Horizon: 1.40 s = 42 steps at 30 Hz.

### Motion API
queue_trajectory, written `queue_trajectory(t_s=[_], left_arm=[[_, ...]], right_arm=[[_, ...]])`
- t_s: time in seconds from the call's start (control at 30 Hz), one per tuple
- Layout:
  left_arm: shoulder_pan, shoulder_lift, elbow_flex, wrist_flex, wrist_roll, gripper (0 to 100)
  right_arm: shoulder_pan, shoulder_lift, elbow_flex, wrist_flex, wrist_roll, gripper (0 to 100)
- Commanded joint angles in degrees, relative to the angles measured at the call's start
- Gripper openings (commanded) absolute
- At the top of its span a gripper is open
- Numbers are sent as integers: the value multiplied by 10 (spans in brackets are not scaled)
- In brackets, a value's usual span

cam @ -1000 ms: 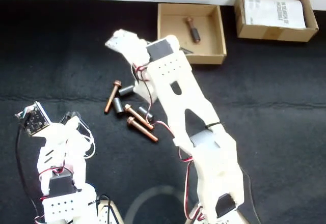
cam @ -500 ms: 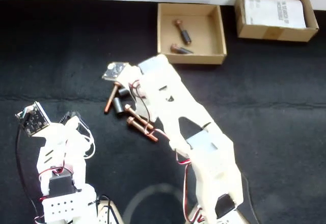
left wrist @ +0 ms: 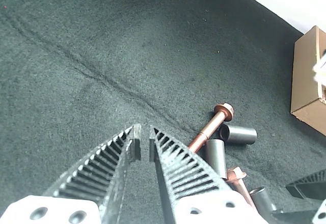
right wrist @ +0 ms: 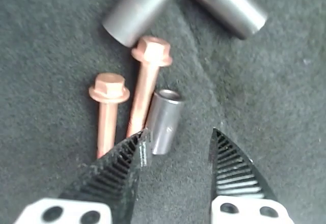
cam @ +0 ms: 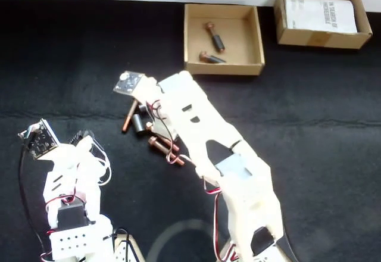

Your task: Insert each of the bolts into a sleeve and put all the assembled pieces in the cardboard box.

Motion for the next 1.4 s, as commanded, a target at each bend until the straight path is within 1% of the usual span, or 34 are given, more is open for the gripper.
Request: queue_trajectory(t_s=[0.0,0.17,0.43,0.5,0.63,0.67,1.1,1.37], left_arm=[[4,3,14,-1,-4,56],[4,3,14,-1,-4,56],[4,1,14,-1,-4,56],[4,0,14,-1,-4,56],[4,0,14,-1,-4,56],[4,0,14,-1,-4,56],[4,0,14,-1,-4,56],[4,-1,14,0,-4,56]], right_arm=[[-13,-10,-5,-5,4,170],[-15,24,-7,-13,4,170],[0,67,-7,-58,4,168],[2,80,-7,-68,4,141],[4,92,-7,-73,4,14],[4,92,-7,-73,4,5],[2,93,-7,-69,8,19],[7,91,-7,-68,6,7]])
